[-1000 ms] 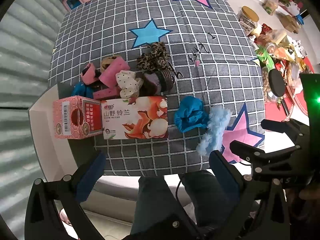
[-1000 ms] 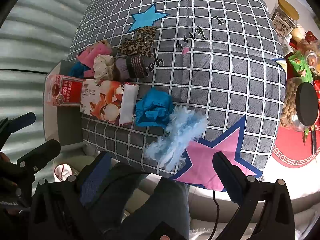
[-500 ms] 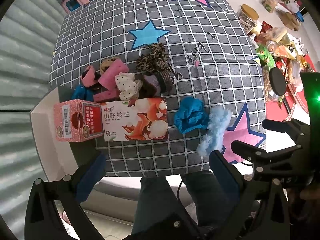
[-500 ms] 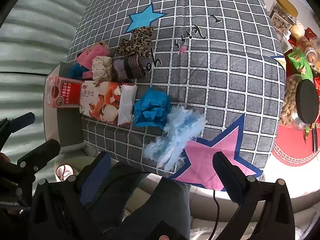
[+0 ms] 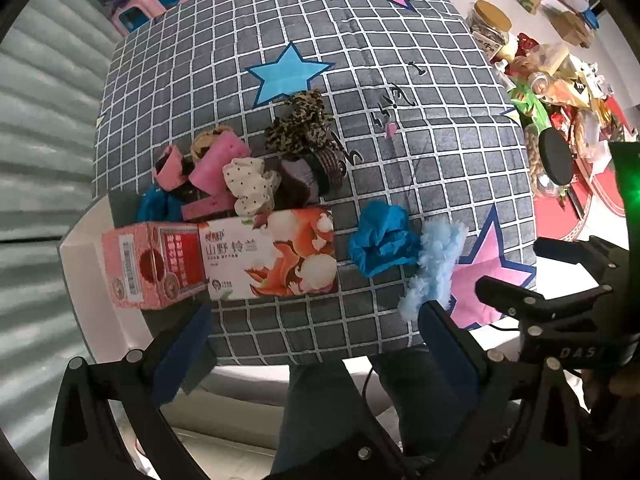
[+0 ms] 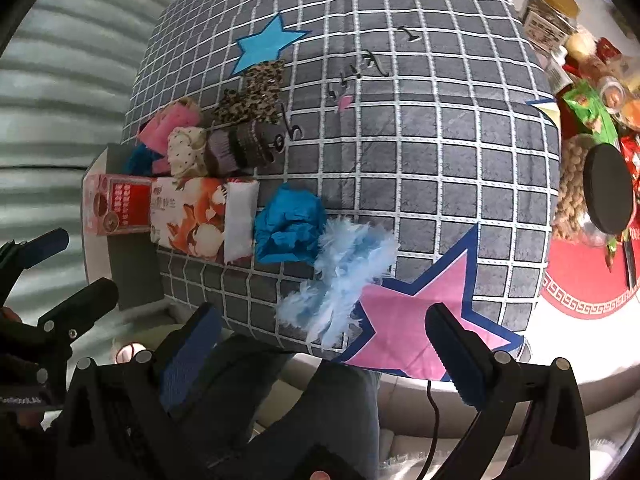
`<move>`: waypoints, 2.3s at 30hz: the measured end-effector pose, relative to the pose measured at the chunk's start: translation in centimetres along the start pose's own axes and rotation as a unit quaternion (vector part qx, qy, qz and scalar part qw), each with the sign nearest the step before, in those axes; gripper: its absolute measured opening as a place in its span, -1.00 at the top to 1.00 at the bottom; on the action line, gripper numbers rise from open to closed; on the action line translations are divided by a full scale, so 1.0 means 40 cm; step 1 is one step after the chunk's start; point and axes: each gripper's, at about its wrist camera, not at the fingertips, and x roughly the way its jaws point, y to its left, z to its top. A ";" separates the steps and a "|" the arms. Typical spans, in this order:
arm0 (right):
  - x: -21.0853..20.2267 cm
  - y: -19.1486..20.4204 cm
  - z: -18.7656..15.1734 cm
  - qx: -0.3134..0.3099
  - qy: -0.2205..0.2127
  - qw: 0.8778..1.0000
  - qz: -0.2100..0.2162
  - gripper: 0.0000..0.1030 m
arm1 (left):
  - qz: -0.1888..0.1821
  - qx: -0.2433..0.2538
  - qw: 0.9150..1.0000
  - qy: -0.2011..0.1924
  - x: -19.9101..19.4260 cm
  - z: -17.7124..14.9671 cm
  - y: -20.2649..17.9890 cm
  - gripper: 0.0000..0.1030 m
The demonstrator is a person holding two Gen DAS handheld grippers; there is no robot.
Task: Organize soft objects
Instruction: 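Grasp the leopard-print scrunchie with the left tool while the right tool grasps the light-blue duster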
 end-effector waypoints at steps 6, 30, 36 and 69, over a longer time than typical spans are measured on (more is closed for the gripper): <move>-0.002 -0.011 0.007 0.037 -0.023 0.999 0.004 -0.99 | 0.006 0.019 1.000 -0.007 0.020 0.047 0.030 -1.00; 0.272 -0.019 -0.032 0.148 0.001 0.987 -0.059 -0.99 | 0.038 0.061 0.997 -0.006 0.333 0.393 0.051 -1.00; 0.330 -0.033 -0.040 0.157 -0.001 0.985 -0.066 -0.99 | 0.047 0.056 0.997 0.005 0.409 0.442 0.036 -1.00; 0.219 -0.147 -0.089 0.151 -0.057 0.985 -0.065 0.35 | 0.028 0.087 0.994 -0.054 0.224 0.359 -0.143 0.29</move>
